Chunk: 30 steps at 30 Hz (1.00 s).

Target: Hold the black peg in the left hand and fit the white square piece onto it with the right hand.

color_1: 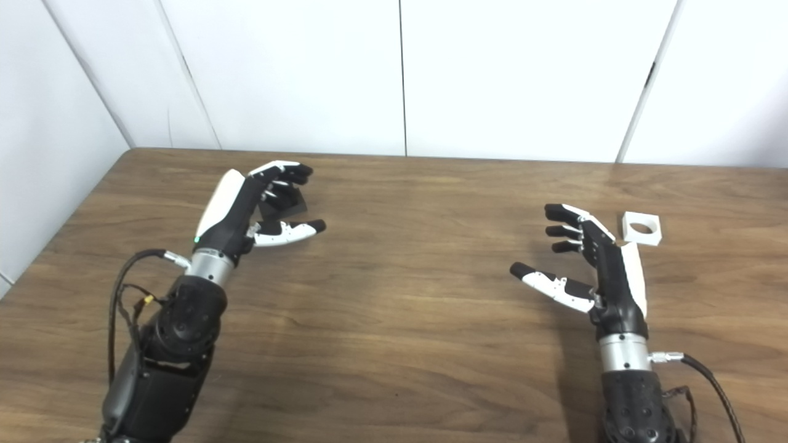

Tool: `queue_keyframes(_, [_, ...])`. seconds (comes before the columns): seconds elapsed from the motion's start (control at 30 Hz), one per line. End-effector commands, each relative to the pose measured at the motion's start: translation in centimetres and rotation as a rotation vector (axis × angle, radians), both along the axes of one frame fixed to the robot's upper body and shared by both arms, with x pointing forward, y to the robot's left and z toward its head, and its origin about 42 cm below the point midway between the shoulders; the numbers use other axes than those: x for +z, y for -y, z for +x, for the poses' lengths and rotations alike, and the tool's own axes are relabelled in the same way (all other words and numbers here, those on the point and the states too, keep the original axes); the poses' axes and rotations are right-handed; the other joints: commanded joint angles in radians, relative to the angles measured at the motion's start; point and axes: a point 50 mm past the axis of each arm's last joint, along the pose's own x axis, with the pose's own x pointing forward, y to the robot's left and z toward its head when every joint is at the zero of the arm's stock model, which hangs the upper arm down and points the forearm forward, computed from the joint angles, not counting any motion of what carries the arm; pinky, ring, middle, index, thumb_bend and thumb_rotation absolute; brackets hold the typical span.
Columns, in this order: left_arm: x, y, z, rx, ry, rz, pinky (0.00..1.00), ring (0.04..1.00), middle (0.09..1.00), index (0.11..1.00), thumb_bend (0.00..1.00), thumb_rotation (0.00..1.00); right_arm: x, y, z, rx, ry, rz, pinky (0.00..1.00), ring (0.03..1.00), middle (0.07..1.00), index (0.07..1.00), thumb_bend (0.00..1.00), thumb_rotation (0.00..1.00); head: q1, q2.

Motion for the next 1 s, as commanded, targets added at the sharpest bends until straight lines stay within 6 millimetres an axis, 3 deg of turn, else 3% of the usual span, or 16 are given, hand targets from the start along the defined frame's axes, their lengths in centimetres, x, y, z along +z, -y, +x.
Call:
queue_keyframes(0.0, [3.4,-0.3,1.1,0.014,0.112,0.084,0.6,0.697,0.739,0.724,0.7,0.16,0.8,0.4,0.5,0.012,0.061,-0.016,0.59,0.693,0.757,0.736,0.79,0.26,0.001,0.001])
queue_keyframes(0.33, [5.1,-2.4,3.2,0.073,0.127,0.278,0.51,0.664,0.745,0.725,0.69,0.21,0.8,0.5,0.5,0.012,0.061,-0.014,0.58,0.694,0.754,0.731,0.79,0.25,0.004,-0.001])
queue_keyframes(0.97, [5.3,-4.3,6.5,0.151,0.055,0.551,0.53,0.747,0.784,0.698,0.75,0.3,0.8,0.4,0.1,0.006,0.065,-0.01,0.59,0.686,0.753,0.736,0.77,0.25,-0.006,-0.002])
